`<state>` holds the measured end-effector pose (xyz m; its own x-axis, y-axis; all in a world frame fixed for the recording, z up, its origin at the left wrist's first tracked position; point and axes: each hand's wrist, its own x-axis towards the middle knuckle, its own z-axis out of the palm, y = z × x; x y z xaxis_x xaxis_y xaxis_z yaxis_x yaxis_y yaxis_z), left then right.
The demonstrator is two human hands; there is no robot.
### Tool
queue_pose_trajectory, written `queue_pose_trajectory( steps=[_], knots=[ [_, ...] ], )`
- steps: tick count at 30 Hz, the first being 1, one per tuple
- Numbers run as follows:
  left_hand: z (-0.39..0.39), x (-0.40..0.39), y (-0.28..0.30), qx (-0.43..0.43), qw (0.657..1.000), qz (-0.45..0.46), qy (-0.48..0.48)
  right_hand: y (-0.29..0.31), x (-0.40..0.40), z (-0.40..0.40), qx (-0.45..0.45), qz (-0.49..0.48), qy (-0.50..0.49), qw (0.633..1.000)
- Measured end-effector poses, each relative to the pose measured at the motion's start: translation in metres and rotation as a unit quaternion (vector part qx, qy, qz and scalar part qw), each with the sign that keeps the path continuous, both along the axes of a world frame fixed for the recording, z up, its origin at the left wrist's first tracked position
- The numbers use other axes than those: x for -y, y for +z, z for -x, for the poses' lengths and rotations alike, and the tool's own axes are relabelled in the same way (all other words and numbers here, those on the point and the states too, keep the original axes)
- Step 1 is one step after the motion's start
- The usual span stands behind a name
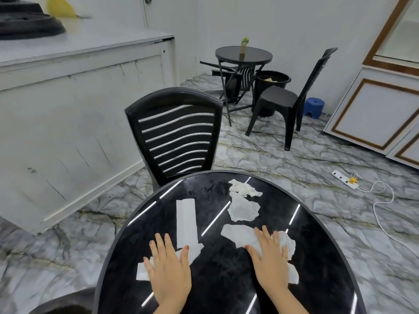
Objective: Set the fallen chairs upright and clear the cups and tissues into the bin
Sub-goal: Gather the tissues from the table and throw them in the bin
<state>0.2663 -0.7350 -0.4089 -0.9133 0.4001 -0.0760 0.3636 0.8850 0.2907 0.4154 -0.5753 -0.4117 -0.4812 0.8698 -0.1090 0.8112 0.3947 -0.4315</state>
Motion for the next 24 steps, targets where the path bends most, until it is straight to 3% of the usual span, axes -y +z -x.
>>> queue_pose_trajectory(
  steps=[5,13,16,20,24],
  knots=[
    [-0.003,0.006,0.004,0.056,0.995,-0.082,-0.007,0.003,0.019,-0.009,-0.104,0.044,0.011,0.993],
    [-0.013,0.027,0.01,0.128,0.96,-0.247,-0.017,0.013,0.045,-0.018,-0.188,0.158,0.025,0.969],
    [-0.015,0.039,0.012,0.13,0.954,-0.27,-0.009,0.019,0.054,-0.016,-0.183,0.172,0.043,0.967],
    [-0.016,0.058,0.019,0.106,0.945,-0.309,0.005,0.04,0.079,0.006,-0.283,0.201,-0.017,0.937],
    [-0.015,0.08,0.032,0.07,0.935,-0.346,0.028,0.061,0.103,0.031,-0.314,0.226,0.031,0.921]
  ],
)
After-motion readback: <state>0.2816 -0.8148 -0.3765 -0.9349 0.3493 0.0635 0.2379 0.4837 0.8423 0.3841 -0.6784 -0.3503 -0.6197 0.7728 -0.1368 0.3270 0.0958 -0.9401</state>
